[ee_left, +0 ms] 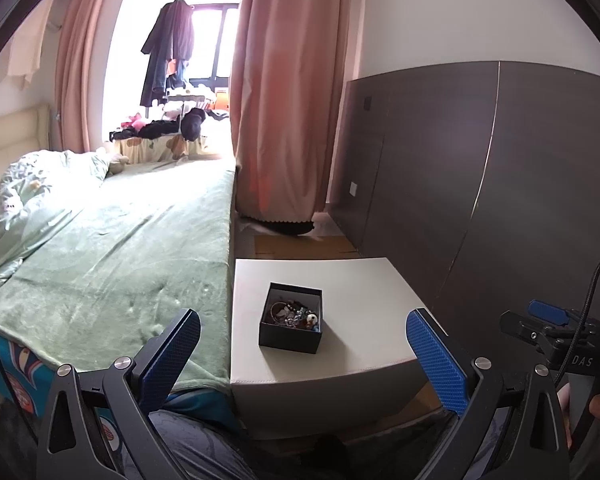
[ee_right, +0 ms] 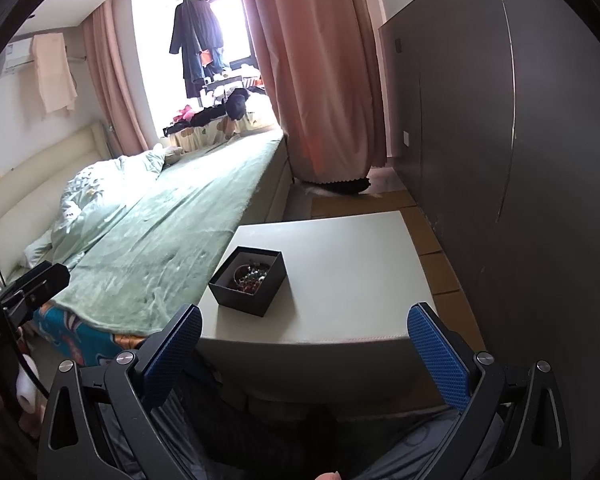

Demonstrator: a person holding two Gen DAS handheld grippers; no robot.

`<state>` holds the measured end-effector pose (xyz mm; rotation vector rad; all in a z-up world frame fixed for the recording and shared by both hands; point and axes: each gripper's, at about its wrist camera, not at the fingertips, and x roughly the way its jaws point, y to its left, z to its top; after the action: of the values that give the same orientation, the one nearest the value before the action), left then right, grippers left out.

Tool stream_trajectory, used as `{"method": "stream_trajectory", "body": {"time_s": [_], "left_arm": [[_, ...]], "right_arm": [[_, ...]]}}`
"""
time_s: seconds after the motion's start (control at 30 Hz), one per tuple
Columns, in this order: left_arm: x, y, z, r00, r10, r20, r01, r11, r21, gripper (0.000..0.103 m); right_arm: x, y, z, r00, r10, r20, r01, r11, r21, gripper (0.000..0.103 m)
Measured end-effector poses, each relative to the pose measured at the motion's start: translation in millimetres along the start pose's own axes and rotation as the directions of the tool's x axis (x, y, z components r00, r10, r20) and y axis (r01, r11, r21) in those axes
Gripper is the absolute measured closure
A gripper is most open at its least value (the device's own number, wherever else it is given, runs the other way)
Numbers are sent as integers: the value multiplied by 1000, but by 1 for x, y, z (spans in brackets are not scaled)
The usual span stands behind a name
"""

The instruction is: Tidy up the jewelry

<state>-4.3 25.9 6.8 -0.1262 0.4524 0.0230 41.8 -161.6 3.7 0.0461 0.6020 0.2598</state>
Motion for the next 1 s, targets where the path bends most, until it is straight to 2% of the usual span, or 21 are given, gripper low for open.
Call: {"method": "stream_trajectory", "body": {"time_s": [1.0], "left_arm": [[-3,1,-1,1000,8,3,-8,1000,-3,0]], "right_arm": [[-1,4,1,1000,-17,7,17,1000,-22,0]]}}
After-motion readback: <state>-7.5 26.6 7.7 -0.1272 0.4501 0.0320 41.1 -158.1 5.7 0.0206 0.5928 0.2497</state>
